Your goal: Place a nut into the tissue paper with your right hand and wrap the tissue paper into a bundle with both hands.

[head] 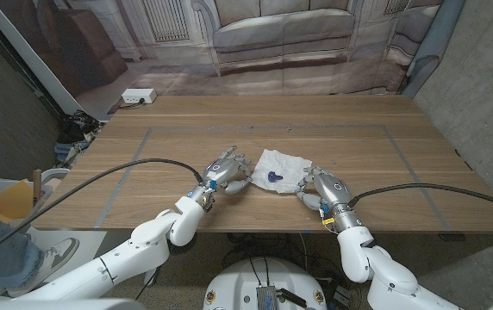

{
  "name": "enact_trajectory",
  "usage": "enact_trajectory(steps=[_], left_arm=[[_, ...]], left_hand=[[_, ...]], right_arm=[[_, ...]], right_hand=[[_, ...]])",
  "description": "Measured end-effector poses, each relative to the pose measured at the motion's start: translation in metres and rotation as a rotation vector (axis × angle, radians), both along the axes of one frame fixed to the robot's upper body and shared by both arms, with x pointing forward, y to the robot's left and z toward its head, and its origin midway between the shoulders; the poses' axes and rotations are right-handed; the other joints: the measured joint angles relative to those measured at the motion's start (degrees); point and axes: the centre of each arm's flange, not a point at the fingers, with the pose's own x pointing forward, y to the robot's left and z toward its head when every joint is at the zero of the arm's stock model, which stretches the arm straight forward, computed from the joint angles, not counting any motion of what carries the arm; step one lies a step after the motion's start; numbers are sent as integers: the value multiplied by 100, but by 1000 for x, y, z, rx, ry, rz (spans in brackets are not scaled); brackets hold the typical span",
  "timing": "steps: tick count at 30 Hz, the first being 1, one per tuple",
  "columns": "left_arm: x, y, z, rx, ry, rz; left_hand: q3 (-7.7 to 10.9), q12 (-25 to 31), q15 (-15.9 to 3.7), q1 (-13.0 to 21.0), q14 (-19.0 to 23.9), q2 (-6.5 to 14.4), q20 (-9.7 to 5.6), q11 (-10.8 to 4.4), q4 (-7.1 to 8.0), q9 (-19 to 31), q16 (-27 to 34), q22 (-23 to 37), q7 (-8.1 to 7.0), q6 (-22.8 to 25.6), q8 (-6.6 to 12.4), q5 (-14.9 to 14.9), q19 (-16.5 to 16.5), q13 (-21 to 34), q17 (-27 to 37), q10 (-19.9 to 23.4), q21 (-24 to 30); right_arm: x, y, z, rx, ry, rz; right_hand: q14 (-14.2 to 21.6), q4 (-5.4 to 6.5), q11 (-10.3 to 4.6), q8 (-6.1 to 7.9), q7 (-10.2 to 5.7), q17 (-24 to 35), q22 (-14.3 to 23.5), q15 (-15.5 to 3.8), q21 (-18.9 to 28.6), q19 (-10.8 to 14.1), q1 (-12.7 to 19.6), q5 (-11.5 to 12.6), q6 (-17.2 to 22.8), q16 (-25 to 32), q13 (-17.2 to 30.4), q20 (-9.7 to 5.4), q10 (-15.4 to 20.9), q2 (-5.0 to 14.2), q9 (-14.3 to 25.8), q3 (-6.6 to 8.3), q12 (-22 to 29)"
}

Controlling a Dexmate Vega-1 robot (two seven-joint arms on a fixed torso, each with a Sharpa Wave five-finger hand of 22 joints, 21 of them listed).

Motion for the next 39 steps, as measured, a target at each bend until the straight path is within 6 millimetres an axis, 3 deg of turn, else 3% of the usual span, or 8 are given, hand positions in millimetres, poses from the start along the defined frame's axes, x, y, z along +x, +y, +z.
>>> enact_trajectory(steps=[13, 19, 20, 28, 33, 34, 39], left_arm=[[1, 1, 16, -44, 27, -32], [2, 2, 25, -66, 32, -40], [2, 2, 25, -66, 31, -41], [5, 2, 37, -134, 76, -66], [3, -2, 48, -149, 56, -77], [4, -2, 48, -182, 79, -90], [11, 0, 51, -201, 130, -57]], left_hand=[[23, 0, -7, -55, 43, 52, 0, 48, 23, 1, 0, 0, -1, -1, 0, -1, 0, -1, -1, 47, 0], [37, -45, -7, -251, 43, 59, 0, 90, 137, 1, 0, 15, 59, -56, 3, -1, 0, -1, 27, 89, 0], [37, -45, -7, -281, 43, 65, 0, 89, 137, 1, 0, 15, 79, -76, 89, -1, -1, -1, 27, 89, 0], [60, -45, -8, -282, 87, 66, 22, 142, 160, 2, 0, 15, 129, -127, 156, -1, -22, -1, 27, 141, 0], [60, -89, -26, -304, 109, 88, 75, 175, 160, 2, 0, 15, 139, -137, 186, -1, -13, -1, 19, 149, 0], [77, -90, -26, -304, 109, 88, 85, 196, 176, 2, 0, 15, 161, -159, 187, -1, -23, -1, 14, 149, 0], [118, -90, -26, -304, 108, 88, 106, 246, 149, 3, 0, 15, 199, -196, 210, -1, -45, -1, 10, 158, 0]], right_arm=[[1, -5, 8, 77, 21, 10], [2, -8, 10, 122, 42, 28], [2, -7, 9, 125, 45, 29], [6, -15, 20, 202, 75, 43], [8, -16, 14, 228, 120, 46], [9, -19, 27, 238, 95, 43], [13, -20, 31, 258, 114, 41]], right_hand=[[0, 13, 10, 62, 7, 27, 0, 0, -26, -43, 0, -40, 45, 0, 0, 42, 93, 0, 25, -13, 0], [61, 13, -8, 63, 12, 26, 0, 2, -26, -51, 0, -68, 50, 0, 0, 50, 111, 0, 26, -13, 44], [61, 13, -8, 63, 12, 26, 0, 2, -26, -51, 0, -68, 50, 0, 0, 50, 111, 0, 26, -13, 44], [61, 13, 23, 62, -18, 26, -1, 2, -26, -82, 0, -109, 81, 0, 0, 82, 141, 0, 8, -13, 44], [54, 13, 44, 75, 11, 26, -1, 8, -26, -104, 0, -131, 112, 0, 0, 103, 120, 0, 3, -13, 44], [38, 13, 44, 88, 11, 26, -1, 24, -26, -105, 1, -131, 112, 0, 0, 104, 120, 0, 0, -13, 44], [39, 13, 70, 89, 11, 26, -1, 28, -29, -104, 25, -131, 112, 0, 0, 103, 105, 25, -3, -13, 44]])
